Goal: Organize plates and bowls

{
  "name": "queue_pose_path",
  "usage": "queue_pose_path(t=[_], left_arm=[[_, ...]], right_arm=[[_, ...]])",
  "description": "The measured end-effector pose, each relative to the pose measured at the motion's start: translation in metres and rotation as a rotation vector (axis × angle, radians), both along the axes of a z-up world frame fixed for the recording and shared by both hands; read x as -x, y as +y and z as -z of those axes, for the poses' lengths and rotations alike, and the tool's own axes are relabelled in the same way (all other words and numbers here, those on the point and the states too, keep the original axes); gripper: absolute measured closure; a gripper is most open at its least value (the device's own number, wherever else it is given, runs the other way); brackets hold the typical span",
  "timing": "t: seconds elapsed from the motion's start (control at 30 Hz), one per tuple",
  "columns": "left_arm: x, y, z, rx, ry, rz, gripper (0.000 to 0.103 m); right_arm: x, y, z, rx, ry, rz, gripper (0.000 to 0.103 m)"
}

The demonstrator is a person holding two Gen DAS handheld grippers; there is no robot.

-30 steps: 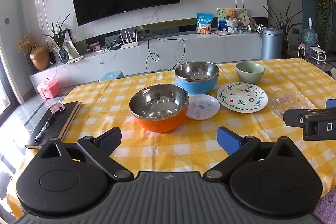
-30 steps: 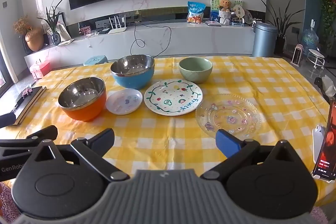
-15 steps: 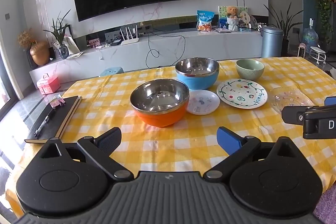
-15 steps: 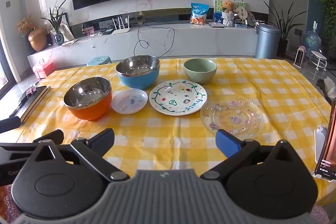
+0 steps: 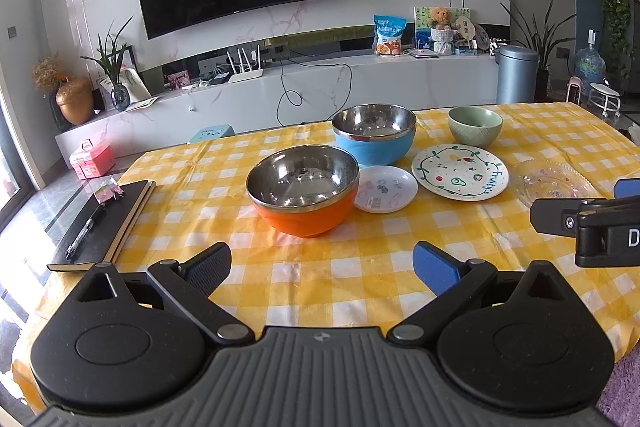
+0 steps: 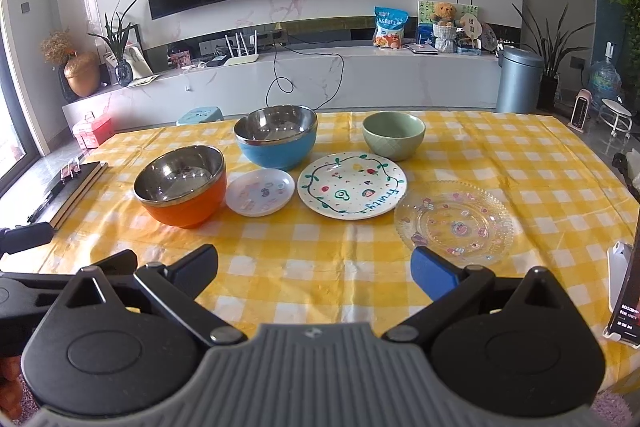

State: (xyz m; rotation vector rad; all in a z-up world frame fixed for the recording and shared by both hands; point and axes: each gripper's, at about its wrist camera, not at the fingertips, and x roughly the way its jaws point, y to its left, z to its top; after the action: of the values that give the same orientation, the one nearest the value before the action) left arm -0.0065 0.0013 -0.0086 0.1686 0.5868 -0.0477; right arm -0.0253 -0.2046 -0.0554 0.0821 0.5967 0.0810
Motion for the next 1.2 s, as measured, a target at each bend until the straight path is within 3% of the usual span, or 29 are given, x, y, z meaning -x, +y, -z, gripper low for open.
queue_pose_path(t=[1.2], left_arm=[[0.0027, 0.001, 0.0055, 0.001, 0.012, -0.004, 0.0]], right_arm=[[0.0018, 0.0048, 0.003, 0.0, 0.0, -0.008, 0.002]])
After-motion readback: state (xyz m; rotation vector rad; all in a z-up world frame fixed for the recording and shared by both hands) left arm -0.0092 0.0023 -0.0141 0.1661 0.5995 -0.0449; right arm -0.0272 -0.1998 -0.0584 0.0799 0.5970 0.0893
